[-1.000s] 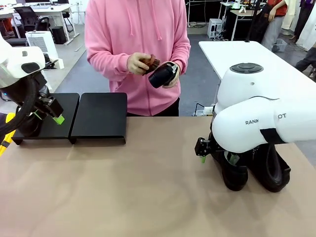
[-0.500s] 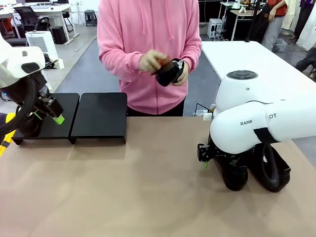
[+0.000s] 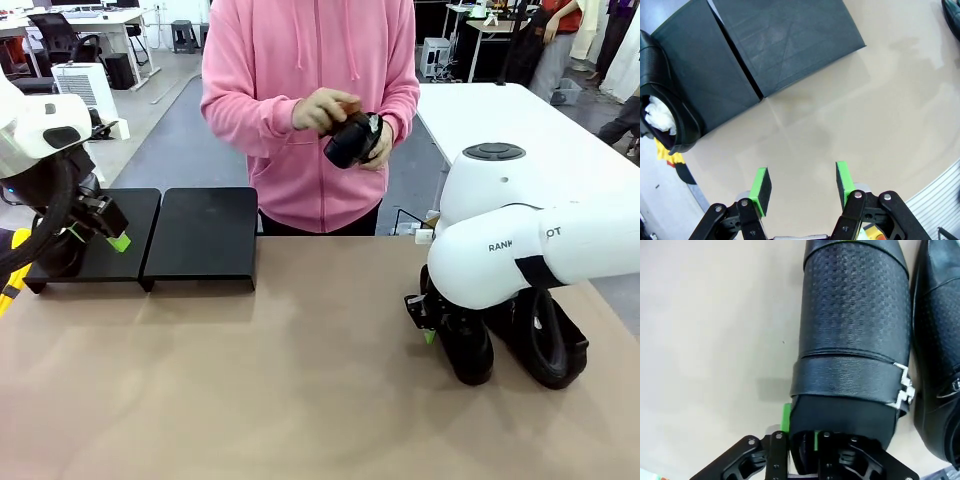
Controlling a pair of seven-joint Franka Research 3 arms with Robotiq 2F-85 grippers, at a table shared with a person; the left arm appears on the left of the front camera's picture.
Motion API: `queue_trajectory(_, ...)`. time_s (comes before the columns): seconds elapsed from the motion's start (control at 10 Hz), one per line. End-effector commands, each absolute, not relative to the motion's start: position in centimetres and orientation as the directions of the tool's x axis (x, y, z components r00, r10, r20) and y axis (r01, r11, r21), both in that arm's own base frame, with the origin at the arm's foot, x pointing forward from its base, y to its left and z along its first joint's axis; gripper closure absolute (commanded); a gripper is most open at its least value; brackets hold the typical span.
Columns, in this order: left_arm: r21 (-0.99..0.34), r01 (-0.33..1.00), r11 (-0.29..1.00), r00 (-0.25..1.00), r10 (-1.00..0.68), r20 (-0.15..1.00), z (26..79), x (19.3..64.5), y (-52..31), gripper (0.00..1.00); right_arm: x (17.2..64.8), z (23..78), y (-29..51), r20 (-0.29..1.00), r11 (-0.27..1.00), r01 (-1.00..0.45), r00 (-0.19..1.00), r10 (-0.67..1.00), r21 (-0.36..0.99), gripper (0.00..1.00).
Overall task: Organize the shoes by placing them on the stand.
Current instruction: Pick up one Shoe and place it in the middle of the table.
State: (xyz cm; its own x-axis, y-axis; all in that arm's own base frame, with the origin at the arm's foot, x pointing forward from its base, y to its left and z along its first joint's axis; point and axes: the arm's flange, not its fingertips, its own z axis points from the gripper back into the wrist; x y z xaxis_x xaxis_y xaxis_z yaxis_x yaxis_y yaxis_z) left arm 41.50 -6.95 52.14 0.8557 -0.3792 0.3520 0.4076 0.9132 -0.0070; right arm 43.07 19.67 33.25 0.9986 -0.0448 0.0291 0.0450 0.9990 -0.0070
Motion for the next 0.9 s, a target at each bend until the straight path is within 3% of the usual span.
queue_trajectory(0.0, -0.018, 0.417, 0.909, 0.850, -0.383, 0.361, 52.2, 41.5, -6.7, 0.32, 43.1, 33.4, 19.8, 0.008, 0.998, 0.054, 0.999, -0.054, 0.039, 1.00)
queue_trajectory(0.2, -0.018, 0.417, 0.909, 0.850, -0.383, 0.361, 52.2, 41.5, -6.7, 0.32, 42.7, 34.4, 20.1, 0.003, 0.994, 0.099, 0.995, -0.099, 0.050, 1.00)
queue_trajectory(0.4, -0.018, 0.417, 0.909, 0.850, -0.383, 0.361, 52.2, 41.5, -6.7, 0.32, 41.8, 38.0, 21.0, 0.093, 0.979, 0.192, 0.976, -0.198, 0.072, 1.00)
queue_trajectory(0.8, -0.018, 0.417, 0.909, 0.850, -0.383, 0.361, 52.2, 41.5, -6.7, 0.32, 39.1, 44.8, 27.7, 0.242, 0.985, 0.094, 0.962, -0.127, 0.145, 1.00)
